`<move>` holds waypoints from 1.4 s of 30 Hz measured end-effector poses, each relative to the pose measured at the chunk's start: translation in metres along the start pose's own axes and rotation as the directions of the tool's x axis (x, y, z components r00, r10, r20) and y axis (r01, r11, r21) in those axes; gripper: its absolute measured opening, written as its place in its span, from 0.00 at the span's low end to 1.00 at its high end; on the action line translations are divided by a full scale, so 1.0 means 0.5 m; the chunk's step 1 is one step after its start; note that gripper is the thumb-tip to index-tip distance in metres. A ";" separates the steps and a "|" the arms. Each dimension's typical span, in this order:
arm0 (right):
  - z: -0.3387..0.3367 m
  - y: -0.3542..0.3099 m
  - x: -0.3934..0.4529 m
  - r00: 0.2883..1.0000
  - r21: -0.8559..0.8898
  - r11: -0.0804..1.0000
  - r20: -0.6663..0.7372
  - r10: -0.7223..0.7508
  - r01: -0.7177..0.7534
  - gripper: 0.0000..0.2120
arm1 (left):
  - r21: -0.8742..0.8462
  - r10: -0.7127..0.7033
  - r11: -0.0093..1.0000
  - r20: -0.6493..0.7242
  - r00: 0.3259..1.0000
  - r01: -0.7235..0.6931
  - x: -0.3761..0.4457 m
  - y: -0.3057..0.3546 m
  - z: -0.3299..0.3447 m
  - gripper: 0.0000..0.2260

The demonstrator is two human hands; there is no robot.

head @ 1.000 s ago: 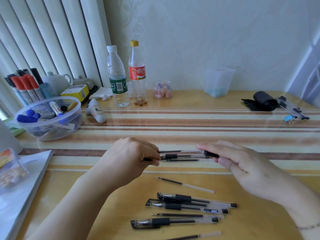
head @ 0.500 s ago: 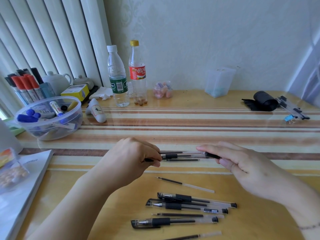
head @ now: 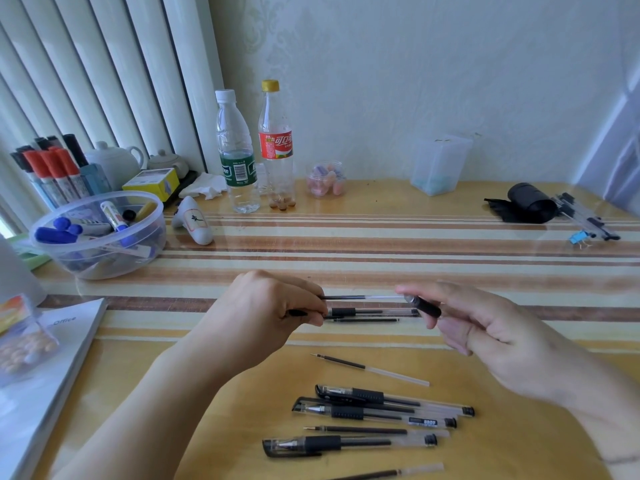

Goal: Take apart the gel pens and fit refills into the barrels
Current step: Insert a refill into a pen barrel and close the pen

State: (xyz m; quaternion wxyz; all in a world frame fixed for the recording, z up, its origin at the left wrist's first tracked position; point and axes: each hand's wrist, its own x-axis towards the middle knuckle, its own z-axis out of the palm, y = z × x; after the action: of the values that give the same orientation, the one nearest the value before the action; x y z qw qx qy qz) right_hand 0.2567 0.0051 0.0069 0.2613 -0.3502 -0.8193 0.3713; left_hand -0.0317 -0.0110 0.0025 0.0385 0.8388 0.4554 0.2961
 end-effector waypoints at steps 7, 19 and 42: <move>-0.006 0.005 0.002 0.999 -0.152 0.988 -0.040 0.033 -0.039 0.32 | -0.008 0.005 1.000 -0.008 1.000 -0.005 0.001 0.002 -0.002 0.07; -0.006 -0.005 0.005 0.996 -0.197 0.978 -0.064 0.060 -0.071 0.31 | -0.006 0.016 1.000 0.003 1.000 -0.016 0.000 0.005 -0.003 0.08; -0.003 -0.005 -0.001 1.000 -0.500 0.866 0.017 -0.016 0.022 0.24 | 0.160 0.061 0.983 0.146 0.987 -0.085 -0.003 -0.006 0.000 0.03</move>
State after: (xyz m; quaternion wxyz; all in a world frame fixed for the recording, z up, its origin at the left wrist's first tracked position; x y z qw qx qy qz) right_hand 0.2572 0.0044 0.0098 0.1604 -0.3956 -0.8924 0.1461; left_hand -0.0344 -0.0107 0.0006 -0.0103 0.8740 0.4435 0.1985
